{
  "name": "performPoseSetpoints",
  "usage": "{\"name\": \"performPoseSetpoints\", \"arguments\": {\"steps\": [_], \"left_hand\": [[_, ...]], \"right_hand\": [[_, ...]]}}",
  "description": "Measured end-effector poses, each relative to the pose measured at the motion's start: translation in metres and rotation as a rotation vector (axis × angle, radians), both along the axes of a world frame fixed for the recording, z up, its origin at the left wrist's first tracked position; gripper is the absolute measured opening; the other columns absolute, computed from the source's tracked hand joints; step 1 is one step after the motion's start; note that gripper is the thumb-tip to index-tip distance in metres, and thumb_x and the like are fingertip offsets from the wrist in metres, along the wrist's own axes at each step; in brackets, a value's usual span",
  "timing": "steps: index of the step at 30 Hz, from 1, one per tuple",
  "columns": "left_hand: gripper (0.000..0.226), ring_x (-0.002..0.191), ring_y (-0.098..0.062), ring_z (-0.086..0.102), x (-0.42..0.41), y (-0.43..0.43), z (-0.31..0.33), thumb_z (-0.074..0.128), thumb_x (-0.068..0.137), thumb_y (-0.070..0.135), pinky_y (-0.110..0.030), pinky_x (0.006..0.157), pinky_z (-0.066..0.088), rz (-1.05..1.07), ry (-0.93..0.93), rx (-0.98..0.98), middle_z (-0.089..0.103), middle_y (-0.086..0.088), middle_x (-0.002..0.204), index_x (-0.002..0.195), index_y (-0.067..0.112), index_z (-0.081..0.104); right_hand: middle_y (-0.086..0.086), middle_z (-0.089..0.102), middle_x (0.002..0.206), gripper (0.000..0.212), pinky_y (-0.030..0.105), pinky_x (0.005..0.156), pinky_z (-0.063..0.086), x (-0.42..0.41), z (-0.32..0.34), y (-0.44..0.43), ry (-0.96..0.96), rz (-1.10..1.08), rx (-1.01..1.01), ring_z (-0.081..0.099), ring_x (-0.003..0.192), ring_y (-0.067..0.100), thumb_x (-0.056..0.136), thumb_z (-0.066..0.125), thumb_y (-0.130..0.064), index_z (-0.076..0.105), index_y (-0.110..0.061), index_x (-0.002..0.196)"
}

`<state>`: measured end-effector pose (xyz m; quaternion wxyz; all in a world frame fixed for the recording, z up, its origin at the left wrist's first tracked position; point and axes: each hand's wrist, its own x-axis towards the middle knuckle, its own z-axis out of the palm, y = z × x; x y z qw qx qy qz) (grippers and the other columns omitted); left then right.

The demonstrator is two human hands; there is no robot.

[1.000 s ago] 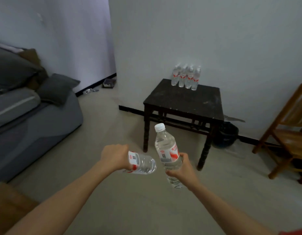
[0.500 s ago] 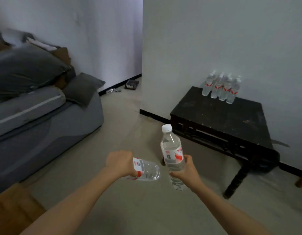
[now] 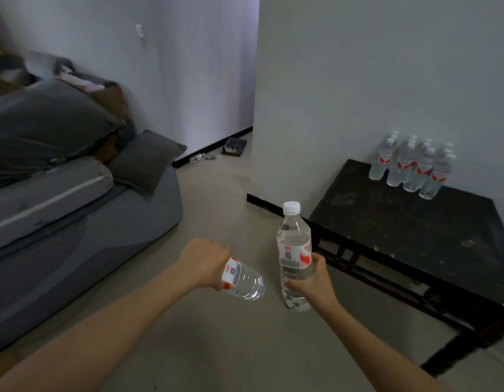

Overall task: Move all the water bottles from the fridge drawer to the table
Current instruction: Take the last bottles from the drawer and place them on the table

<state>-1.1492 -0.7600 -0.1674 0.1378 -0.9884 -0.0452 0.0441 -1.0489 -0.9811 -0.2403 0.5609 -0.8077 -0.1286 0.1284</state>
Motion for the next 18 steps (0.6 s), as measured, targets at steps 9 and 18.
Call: {"name": "performPoseSetpoints", "arguments": {"steps": [9, 18], "left_hand": [[0.046, 0.093, -0.026, 0.056, 0.111, 0.106, 0.0, 0.066, 0.072, 0.038, -0.031, 0.074, 0.038, -0.38, 0.011, 0.117, 0.06, -0.004, 0.107, 0.11, 0.02, 0.047], [0.049, 0.1, -0.032, 0.052, 0.249, 0.204, 0.014, 0.06, 0.078, 0.024, -0.04, 0.086, 0.034, -0.65, -0.023, 0.251, 0.053, -0.013, 0.117, 0.12, 0.013, 0.04]], "right_hand": [[-0.006, 0.055, 0.103, 0.073, 0.014, 0.063, 0.046, 0.093, 0.003, 0.086, 0.093, -0.028, 0.128, 0.056, 0.092, 0.004, 0.063, 0.074, 0.01, 0.037, -0.022, 0.117], [0.008, 0.055, 0.116, 0.083, 0.05, 0.098, 0.045, 0.175, 0.014, 0.149, 0.1, -0.315, 0.205, 0.055, 0.111, 0.024, 0.059, 0.076, 0.012, 0.033, -0.015, 0.125]]}}
